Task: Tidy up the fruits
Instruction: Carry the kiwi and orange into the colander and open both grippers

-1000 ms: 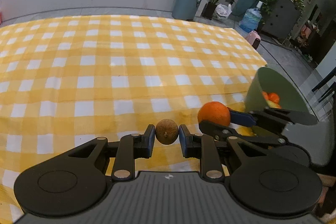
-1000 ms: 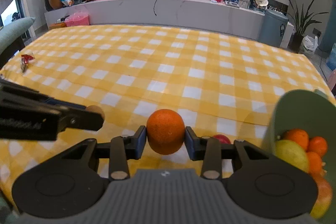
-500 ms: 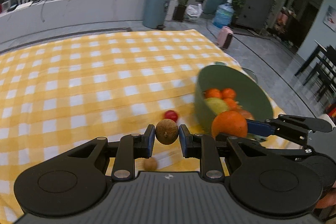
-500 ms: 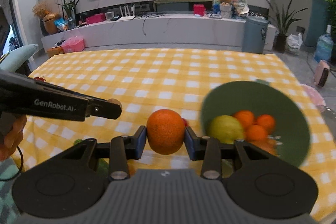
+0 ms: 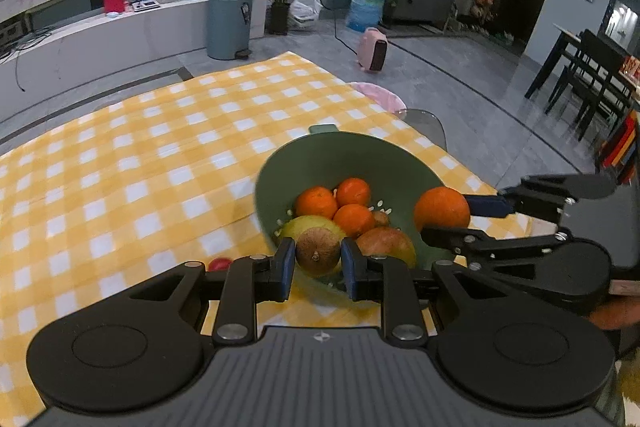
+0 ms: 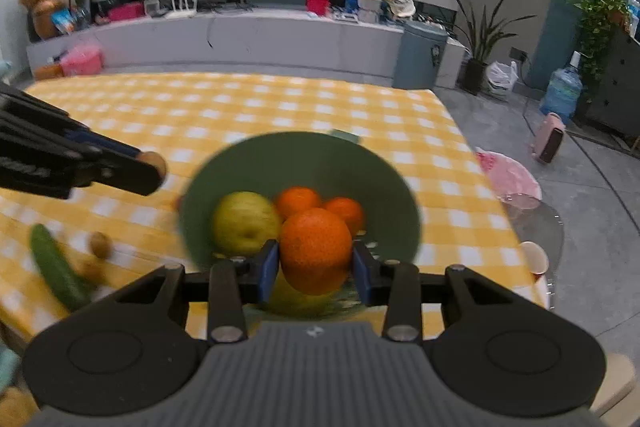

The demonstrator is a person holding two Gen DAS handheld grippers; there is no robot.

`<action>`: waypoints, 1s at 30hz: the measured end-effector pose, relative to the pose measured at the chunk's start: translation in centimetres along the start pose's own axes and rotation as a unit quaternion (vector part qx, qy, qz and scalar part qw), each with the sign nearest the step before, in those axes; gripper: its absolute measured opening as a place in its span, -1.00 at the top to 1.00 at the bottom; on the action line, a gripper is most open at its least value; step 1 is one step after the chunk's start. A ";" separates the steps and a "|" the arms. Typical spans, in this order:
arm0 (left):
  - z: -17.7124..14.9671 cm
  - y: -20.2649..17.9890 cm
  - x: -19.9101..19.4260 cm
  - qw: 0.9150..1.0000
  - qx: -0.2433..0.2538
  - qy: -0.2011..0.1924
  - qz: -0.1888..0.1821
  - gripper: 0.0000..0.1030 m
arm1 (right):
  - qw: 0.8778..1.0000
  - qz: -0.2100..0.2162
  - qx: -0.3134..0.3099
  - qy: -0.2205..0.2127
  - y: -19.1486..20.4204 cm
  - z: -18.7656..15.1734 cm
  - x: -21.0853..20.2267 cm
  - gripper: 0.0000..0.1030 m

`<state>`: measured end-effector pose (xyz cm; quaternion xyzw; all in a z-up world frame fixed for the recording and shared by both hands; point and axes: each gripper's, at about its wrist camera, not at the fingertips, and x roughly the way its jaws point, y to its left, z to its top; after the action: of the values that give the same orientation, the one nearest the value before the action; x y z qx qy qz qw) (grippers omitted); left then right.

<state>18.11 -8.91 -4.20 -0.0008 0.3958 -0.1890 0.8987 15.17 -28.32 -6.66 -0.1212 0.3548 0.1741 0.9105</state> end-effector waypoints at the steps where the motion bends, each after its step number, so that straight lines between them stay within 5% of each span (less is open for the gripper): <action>1: 0.4 -0.2 0.6 1.000 0.002 0.003 0.000 0.47 | 1.000 -0.002 -0.010 0.007 -0.3 0.2 0.7 0.30; 17: 3.1 0.9 5.5 0.999 0.012 0.034 0.000 0.47 | 0.989 0.006 -0.107 0.098 -2.0 1.3 7.4 0.30; 30: 4.3 0.6 8.6 0.996 0.043 0.073 0.020 0.47 | 0.994 0.028 -0.063 0.083 -3.0 1.3 6.5 0.25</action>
<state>26.60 -11.89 -7.45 0.0594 0.4517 -0.1874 0.8702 21.58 -29.15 -9.91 -0.1822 0.4209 0.2110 0.8632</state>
